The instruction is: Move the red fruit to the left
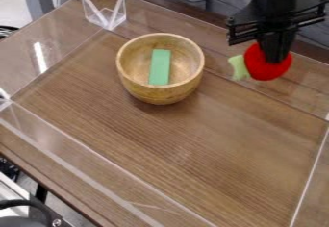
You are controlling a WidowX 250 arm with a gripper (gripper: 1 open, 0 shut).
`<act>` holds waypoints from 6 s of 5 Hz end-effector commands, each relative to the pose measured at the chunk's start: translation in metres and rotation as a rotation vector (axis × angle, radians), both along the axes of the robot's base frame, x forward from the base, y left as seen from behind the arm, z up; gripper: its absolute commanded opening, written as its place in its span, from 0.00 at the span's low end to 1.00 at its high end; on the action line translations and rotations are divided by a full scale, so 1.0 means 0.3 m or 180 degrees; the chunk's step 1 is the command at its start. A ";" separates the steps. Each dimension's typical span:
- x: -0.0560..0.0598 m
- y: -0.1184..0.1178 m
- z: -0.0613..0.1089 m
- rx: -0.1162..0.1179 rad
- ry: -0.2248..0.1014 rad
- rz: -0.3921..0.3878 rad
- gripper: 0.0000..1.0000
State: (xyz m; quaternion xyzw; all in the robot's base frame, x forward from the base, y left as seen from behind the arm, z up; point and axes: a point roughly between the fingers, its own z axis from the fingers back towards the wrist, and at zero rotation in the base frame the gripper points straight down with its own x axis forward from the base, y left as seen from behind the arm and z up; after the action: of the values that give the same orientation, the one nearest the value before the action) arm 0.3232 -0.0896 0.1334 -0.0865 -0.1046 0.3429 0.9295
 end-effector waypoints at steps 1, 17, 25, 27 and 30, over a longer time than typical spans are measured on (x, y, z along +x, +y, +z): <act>0.000 -0.013 0.061 -0.0063 -0.0199 0.0002 0.00; -0.194 0.530 0.221 -0.0214 -0.0323 0.1484 0.00; -0.192 0.816 -0.082 0.0403 -0.0183 0.2025 0.00; -0.159 0.866 -0.129 0.0528 -0.0147 0.2085 0.00; -0.110 0.940 -0.183 0.0664 -0.0076 0.2200 0.00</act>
State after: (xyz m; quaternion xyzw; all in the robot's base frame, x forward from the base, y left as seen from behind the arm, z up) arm 0.2825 0.1847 0.0633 0.0477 -0.1464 0.6231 0.7668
